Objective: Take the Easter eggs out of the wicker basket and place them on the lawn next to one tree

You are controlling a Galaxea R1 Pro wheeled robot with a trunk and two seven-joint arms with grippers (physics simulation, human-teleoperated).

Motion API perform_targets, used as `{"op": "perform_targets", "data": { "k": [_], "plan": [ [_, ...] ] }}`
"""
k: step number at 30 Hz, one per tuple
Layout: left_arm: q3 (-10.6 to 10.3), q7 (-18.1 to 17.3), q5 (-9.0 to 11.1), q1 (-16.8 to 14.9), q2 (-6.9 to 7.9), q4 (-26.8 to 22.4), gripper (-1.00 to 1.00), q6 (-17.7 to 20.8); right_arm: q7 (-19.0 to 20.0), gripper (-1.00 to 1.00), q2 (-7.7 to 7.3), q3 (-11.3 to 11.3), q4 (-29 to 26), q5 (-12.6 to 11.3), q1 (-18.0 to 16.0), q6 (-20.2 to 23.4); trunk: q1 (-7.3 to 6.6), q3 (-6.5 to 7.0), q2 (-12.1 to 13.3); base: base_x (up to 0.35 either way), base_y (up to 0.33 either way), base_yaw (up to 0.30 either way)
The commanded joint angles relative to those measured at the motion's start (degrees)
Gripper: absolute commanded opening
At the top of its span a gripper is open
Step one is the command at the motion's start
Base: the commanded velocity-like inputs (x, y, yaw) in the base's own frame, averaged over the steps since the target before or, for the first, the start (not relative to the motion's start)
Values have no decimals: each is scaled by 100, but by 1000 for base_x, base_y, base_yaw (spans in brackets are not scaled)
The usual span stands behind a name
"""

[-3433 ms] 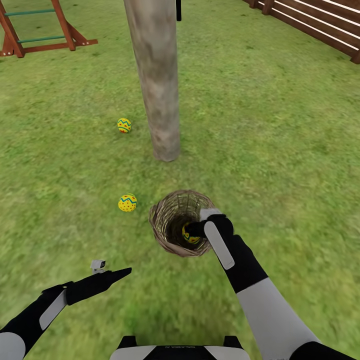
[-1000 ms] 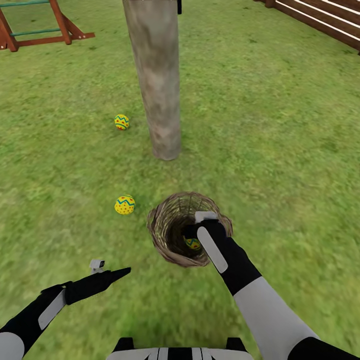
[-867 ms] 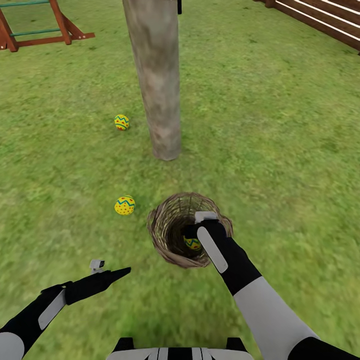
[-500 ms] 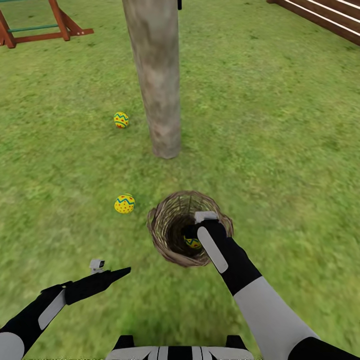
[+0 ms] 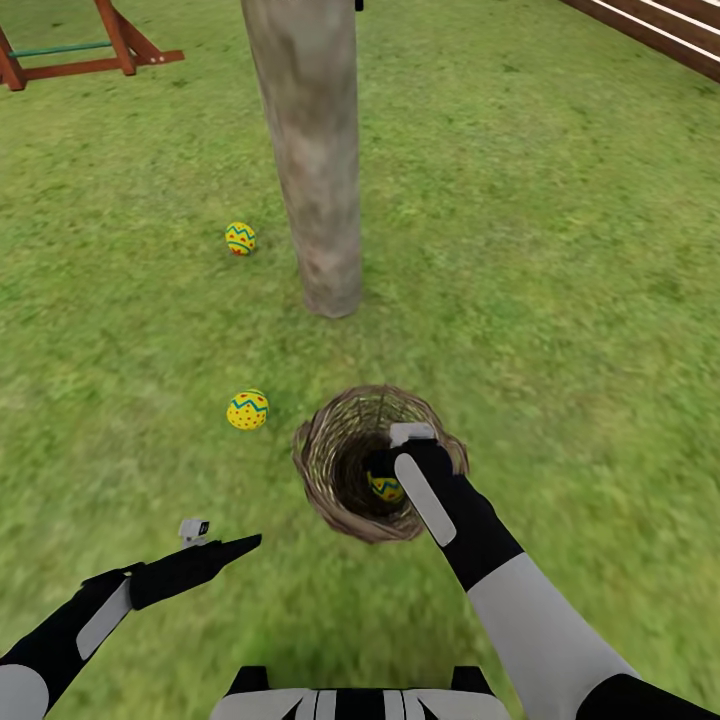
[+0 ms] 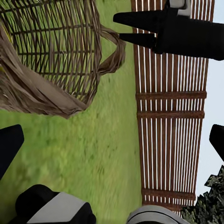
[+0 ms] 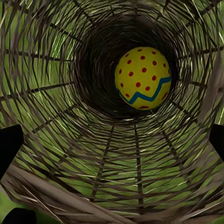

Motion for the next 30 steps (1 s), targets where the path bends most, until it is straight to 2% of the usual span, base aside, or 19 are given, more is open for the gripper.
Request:
{"op": "perform_targets", "data": {
  "k": [1, 9, 11, 12, 14, 17, 19, 26, 30],
  "plan": [
    [-35, -4, 55, -4, 8, -1, 100, 60, -60, 100, -1, 5, 0, -58, -4, 8, 0, -3, -2, 132, 0, 0],
    [-35, -7, 55, -4, 8, -1, 100, 59, -60, 100, -15, 4, 87, -50, -4, -15, 0, -14, -2, 59, 0, 0],
    [-35, -8, 55, -4, 8, -2, 100, 60, -48, 100, -14, 7, 188, 114, 0, -86, 0, -25, -2, 3, 0, 0],
    [-35, -8, 55, -4, 8, -3, 100, 61, -30, 100, -12, 6, 242, 323, -2, -111, 0, -31, -2, 1, 0, 0],
    [-35, -9, 54, -4, 8, -3, 100, 61, -4, 100, -11, -1, 278, 576, -1, -127, 0, -44, -2, 0, 0, 0],
    [-35, -9, 53, -4, 8, -2, 100, 61, 13, 100, -10, -6, 308, 724, -1, -131, 0, -63, -2, 0, 0, 0],
    [-35, -9, 54, -4, 8, -1, 100, 60, 17, 100, -5, -2, 321, 760, 1, -132, 0, -75, -2, 0, 0, 0],
    [-35, -2, 55, -4, 8, -1, 100, 61, 44, 100, -1, 0, 326, 777, 5, -140, 154, -230, -282, 0, 0, 0],
    [-33, 0, 55, -4, 8, 0, 100, 61, 287, 100, -1, -5, 333, 777, 4, -141, 242, -304, -443, 0, 0, 0]
  ]
}}
